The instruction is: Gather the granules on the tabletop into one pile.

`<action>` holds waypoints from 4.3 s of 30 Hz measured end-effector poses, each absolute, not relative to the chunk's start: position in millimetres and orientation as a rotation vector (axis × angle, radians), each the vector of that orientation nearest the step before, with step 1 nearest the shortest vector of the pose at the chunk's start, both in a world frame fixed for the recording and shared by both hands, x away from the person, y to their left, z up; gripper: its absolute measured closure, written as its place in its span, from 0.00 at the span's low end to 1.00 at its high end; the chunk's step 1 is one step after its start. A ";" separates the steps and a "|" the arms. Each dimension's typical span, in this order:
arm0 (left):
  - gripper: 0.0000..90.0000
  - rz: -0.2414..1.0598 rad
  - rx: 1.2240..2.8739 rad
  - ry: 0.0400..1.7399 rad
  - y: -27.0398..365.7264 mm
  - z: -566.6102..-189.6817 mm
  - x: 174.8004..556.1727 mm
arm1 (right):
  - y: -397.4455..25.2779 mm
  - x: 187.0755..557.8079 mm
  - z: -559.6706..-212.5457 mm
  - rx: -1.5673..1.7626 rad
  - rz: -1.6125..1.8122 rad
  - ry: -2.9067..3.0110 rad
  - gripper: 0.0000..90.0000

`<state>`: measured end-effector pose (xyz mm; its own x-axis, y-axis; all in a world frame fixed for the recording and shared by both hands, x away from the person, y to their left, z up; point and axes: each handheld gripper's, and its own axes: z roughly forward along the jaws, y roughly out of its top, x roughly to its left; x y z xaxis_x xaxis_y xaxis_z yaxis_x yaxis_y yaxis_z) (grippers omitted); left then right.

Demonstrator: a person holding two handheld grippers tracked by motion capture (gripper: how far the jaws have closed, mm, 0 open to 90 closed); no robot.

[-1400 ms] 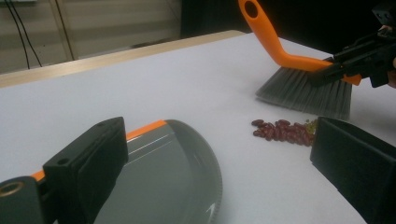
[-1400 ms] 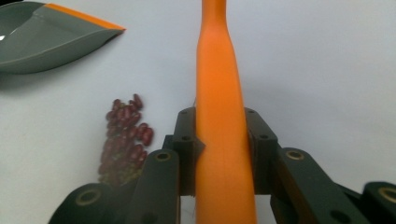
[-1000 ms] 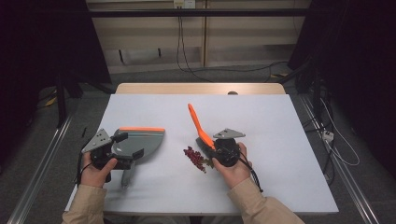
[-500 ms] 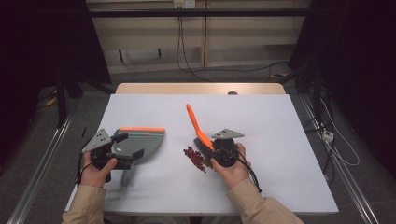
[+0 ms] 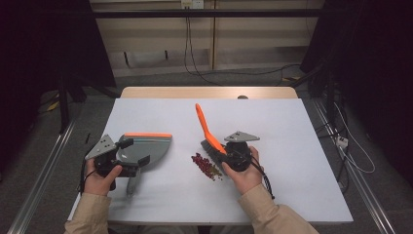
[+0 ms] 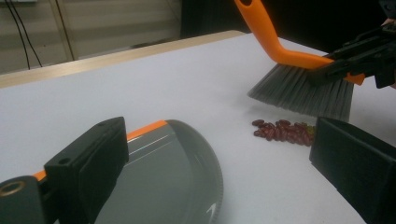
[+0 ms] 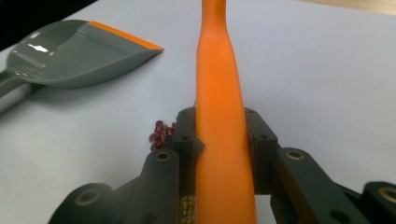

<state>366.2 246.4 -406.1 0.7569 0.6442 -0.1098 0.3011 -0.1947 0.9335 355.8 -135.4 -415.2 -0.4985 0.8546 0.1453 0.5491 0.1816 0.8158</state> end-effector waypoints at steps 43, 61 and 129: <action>0.05 0.353 1.770 0.757 255.8 -404.7 369.1 | -119.0 429.1 -425.2 0.526 1.315 2.471 0.79; 0.05 0.354 1.762 0.763 257.4 -404.5 369.0 | -108.5 419.2 -427.0 0.350 1.273 2.619 0.79; 0.05 0.351 1.808 0.746 248.5 -403.0 364.5 | -152.9 339.0 -422.6 1.226 1.076 2.198 0.79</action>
<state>364.5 248.5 -403.0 0.7582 0.6413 -0.1178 0.3186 -0.2067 0.9251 339.0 -152.9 -422.6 -0.5344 0.8449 0.0220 0.5358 0.3186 0.7819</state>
